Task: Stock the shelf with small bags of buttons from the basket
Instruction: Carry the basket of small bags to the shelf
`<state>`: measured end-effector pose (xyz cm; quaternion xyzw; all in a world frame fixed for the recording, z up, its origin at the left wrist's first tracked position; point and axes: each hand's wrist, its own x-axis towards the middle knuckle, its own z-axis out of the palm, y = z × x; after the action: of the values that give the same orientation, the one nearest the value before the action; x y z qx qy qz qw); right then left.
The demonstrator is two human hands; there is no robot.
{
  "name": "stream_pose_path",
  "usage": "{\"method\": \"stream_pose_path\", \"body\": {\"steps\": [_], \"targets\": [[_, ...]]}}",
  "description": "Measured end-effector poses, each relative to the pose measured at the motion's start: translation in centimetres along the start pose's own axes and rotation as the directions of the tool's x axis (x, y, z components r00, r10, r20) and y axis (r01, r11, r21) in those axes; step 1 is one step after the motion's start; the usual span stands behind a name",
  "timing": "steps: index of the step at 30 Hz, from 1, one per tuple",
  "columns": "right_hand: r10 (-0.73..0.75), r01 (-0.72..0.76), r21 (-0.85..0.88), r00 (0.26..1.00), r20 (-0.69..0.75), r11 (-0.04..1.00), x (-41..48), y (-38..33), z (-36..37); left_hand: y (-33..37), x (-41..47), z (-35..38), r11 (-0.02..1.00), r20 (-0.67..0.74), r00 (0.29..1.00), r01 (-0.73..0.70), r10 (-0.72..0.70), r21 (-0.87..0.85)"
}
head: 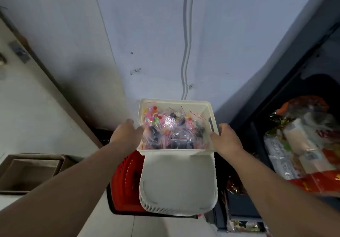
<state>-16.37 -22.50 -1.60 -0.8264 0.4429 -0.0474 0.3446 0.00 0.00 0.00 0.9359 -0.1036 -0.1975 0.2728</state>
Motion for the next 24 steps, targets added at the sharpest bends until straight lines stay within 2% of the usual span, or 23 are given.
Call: {"method": "stream_pose_path", "body": {"steps": [5, 11, 15, 19, 24], "targets": [[0.098, -0.101, 0.042, 0.993, 0.063, 0.994, 1.5, -0.2, 1.6, -0.3, 1.3, 2.2, 0.999, 0.093, 0.994, 0.050, -0.049, -0.014], [0.132, -0.131, -0.071, 0.991, 0.017, 0.989, 2.3, 0.7, 2.4, 0.0, 1.6, 3.0, 0.999, -0.050, 0.999, 0.023, -0.022, 0.030], [0.074, -0.072, -0.079, 0.997, 0.025, 0.994, 2.0, 0.9, 2.3, -0.6, 0.8, 2.9, 1.000, -0.078, 0.997, 0.020, -0.019, 0.011], [-0.029, 0.034, -0.099, 0.998, 0.051, 0.994, 1.0, 0.3, 2.0, -1.9, -1.3, 1.9, 0.989, -0.071, 0.992, 0.100, -0.109, -0.111], [-0.190, 0.201, -0.096, 0.975, 0.113, 0.975, -0.8, -2.4, 1.2, -2.3, -6.5, -1.0, 0.966, -0.206, 0.959, 0.153, -0.196, -0.210]]}}
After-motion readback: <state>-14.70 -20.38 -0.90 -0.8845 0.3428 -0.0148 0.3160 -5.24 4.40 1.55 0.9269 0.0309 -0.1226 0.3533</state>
